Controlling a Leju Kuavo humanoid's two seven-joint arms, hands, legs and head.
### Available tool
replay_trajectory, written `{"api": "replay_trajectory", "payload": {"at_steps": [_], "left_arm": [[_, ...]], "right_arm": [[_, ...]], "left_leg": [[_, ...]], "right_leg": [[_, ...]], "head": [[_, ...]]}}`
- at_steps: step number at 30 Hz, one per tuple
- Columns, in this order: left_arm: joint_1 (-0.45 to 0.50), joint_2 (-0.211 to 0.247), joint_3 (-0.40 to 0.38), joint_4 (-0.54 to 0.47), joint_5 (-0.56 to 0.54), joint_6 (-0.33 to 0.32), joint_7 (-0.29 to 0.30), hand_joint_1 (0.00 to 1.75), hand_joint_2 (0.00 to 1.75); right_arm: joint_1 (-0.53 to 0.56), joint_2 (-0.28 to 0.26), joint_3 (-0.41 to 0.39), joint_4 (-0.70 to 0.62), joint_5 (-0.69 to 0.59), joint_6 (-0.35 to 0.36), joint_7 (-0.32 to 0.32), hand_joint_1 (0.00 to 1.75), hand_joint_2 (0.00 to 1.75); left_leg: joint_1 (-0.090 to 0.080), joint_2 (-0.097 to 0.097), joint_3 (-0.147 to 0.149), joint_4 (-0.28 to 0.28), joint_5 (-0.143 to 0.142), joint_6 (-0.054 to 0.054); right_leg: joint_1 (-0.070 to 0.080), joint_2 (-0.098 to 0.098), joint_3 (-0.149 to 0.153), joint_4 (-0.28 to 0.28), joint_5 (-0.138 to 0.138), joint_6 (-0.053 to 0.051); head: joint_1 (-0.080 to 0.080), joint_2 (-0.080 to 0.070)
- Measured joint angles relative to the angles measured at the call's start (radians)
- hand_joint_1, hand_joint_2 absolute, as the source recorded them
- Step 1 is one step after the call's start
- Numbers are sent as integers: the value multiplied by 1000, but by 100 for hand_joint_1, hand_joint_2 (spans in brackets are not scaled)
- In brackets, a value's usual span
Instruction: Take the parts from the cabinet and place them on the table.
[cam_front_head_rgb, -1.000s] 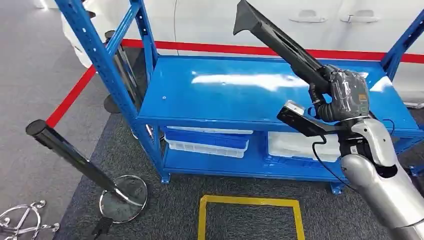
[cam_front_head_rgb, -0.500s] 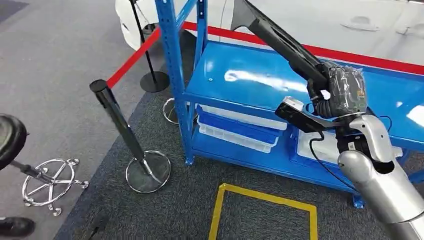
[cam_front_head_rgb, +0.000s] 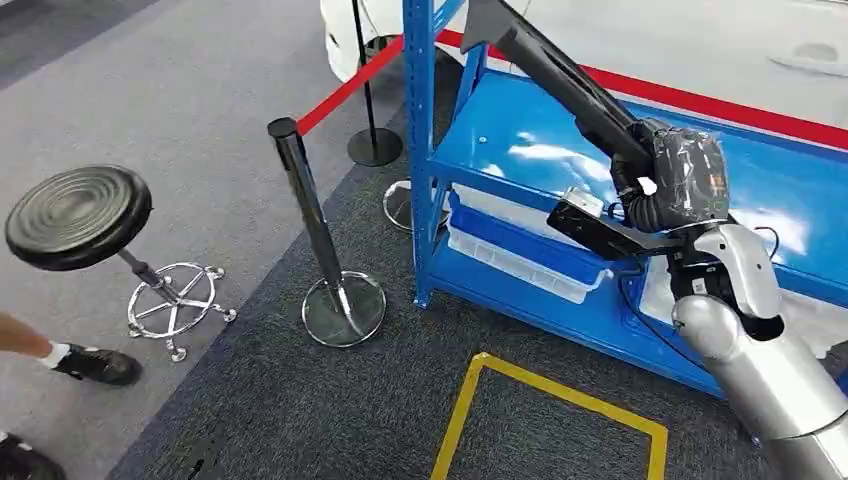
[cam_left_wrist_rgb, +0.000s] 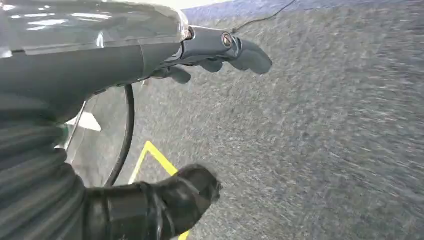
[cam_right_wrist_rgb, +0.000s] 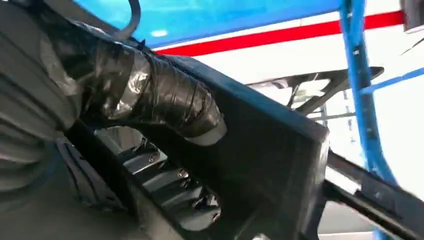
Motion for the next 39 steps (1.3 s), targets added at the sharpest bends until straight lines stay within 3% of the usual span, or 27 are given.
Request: {"api": "replay_trajectory", "payload": {"at_steps": [1, 3, 5, 6, 7, 8, 11, 12, 13, 14, 16, 18, 20, 21, 22, 23, 26, 27, 29, 31, 32, 33, 35, 36, 37, 38, 39], "left_arm": [[-2, 0, 0, 0, 0, 0, 0, 0, 175], [-2, 0, 0, 0, 1, 0, 0, 0, 175], [-2, 1, 0, 0, 3, 0, 3, 0, 175], [-5, 0, 0, 0, 4, 0, 3, 0, 175], [-10, 3, 1, 0, 4, 1, 3, 0, 175], [-14, 4, 1, 1, 4, 1, 3, 0, 175], [-6, 6, 0, 2, 4, 2, 7, 0, 175], [-4, 5, 0, 3, 4, 2, 8, 0, 175], [-3, 5, 1, 3, 4, 2, 9, 0, 175], [-3, 5, 2, 3, 4, 2, 12, 0, 175], [-4, 5, 2, 3, 4, 2, 12, 0, 175], [-3, 6, 2, 3, 4, 2, 12, 0, 175], [-2, 5, 2, 3, 4, 2, 12, 0, 175], [-3, 5, 2, 3, 3, 2, 12, 0, 175], [-5, 3, 2, 3, 3, 2, 12, 0, 175], [-7, 3, 2, 4, 3, 1, 12, 0, 175], [4, 5, 2, 4, 1, 1, 12, 0, 175], [4, 6, 2, 5, 1, 0, 13, 0, 175], [1, 3, 2, 6, 0, 1, 16, 0, 175], [-2, 5, 2, 6, 0, 1, 16, 0, 175], [-3, 5, 2, 6, 0, 1, 16, 0, 175], [-3, 5, 2, 6, 0, 1, 17, 0, 175], [-2, 5, 2, 6, -1, 1, 18, 0, 175], [-3, 5, 2, 6, -1, 1, 18, 0, 175], [-7, 6, 2, 6, -1, 1, 18, 0, 175], [-12, 6, 2, 6, -2, 2, 18, 0, 175], [-13, 5, 2, 7, -3, 2, 18, 0, 175]], "right_arm": [[0, 0, 0, 3, 0, -2, -1, 175, 175], [1, 0, 0, 8, 3, -4, -1, 175, 175], [1, 0, 0, 8, 3, -7, -1, 175, 175], [0, 0, 0, 8, 3, -10, -1, 175, 175], [0, -1, -2, 8, 3, -14, -3, 175, 175], [-1, -2, -4, 10, 4, -16, -3, 175, 175], [5, 0, -6, 18, 6, -24, -10, 175, 175], [7, 0, -6, 22, 6, -24, -11, 175, 175], [10, 0, -6, 24, 6, -25, -11, 175, 175], [12, -2, -6, 27, 6, -25, -12, 175, 175], [14, -2, -6, 35, 7, -28, -13, 175, 175], [23, -2, -6, 43, 8, -31, -16, 175, 175], [24, -2, -6, 47, 8, -31, -16, 175, 175], [21, -2, -6, 47, 9, -31, -16, 175, 175], [16, -2, -6, 47, 9, -31, -16, 175, 175], [15, -1, -6, 47, 9, -32, -16, 175, 175], [10, 5, -7, 49, 11, -33, -16, 175, 175], [7, 14, -7, 51, 12, -33, -16, 175, 175], [6, 16, -7, 55, 13, -33, -15, 175, 175], [5, 18, -7, 57, 15, -33, -13, 175, 175], [5, 17, -7, 59, 18, -34, -13, 175, 175], [5, 17, -7, 61, 20, -34, -13, 175, 175], [5, 18, -7, 65, 22, -34, -13, 175, 175], [4, 18, -7, 65, 23, -34, -13, 175, 175], [4, 18, -7, 64, 23, -35, -13, 175, 175], [1, 17, -7, 65, 23, -37, -14, 175, 175], [-2, 17, -7, 67, 24, -37, -14, 175, 175]], "left_leg": [[6, 5, -9, 67, -17, -8], [19, 8, 13, 112, 59, -28], [28, 28, 103, 21, 120, -43], [30, 72, 170, -59, 91, -48], [16, 89, 231, -155, 35, -47], [13, 85, 235, -181, 16, -22], [3, 50, 205, -189, 50, 10], [8, 45, 199, -192, 63, 18], [8, 36, 185, -193, 77, 32], [6, 27, 170, -193, 88, 39], [-3, 2, 142, -192, 110, 45], [-10, -26, 115, -188, 131, 45], [-12, -54, 90, -182, 151, 42], [-13, -66, 81, -181, 159, 40], [-13, -75, 70, -179, 169, 36], [-14, -86, 66, -179, 181, 31], [-14, -130, 55, -208, 224, 8], [-10, -119, 43, -206, 221, 7], [-17, -24, 6, -113, 93, -3], [-10, 4, -22, 36, -1, -12], [-7, 7, -28, 93, -7, -15], [-5, 8, -19, 118, 20, -18], [-3, 14, 55, 60, 89, -18], [-4, 33, 121, -15, 97, -14], [-9, 83, 198, -114, 48, -7], [-23, 89, 241, -191, 22, 0], [-25, 79, 227, -180, 36, 15]], "right_leg": [[0, -16, -14, 3, 10, 2], [-4, -47, -50, 14, 26, 10], [-10, -70, -85, 37, 36, 23], [-7, -79, -94, 53, 37, 27], [-6, -94, -105, 65, 38, 36], [-2, -104, -107, 68, 44, 44], [-11, -138, -110, 51, 70, 70], [-20, -85, -116, 62, 37, 77], [-20, -29, -129, 103, -26, 75], [-17, 1, -147, 169, -87, 72], [-8, 20, -178, 318, -169, 65], [-1, 22, -156, 356, -140, 53], [5, 32, -66, 242, -71, 37], [7, 55, -9, 161, -57, 28], [8, 103, 43, 73, -88, 15], [5, 106, 60, 33, -94, 21], [12, 68, 47, 30, -65, 15], [-6, 49, 38, 19, -47, 9], [1, 24, 12, 15, -23, -5], [7, -4, -14, 23, -5, -3], [8, -19, -30, 29, 2, -3], [8, -34, -48, 36, 9, -2], [10, -60, -83, 51, 22, 1], [12, -70, -97, 59, 28, 5], [13, -82, -101, 64, 31, 9], [15, -94, -106, 66, 35, 14], [13, -108, -103, 58, 48, 23]], "head": [[0, 0], [0, 0], [-1, 0], [-3, 0], [-5, 0], [0, 0], [0, 0], [1, 0], [0, 0], [3, 0], [3, 0], [3, 0], [3, 0], [3, 0], [2, 0], [-1, 0], [2, 0], [3, 0], [-13, 0], [-13, 0], [-14, 0], [-13, 0], [-14, 0], [-14, 0], [-15, 0], [-14, 0], [-13, 0]]}}
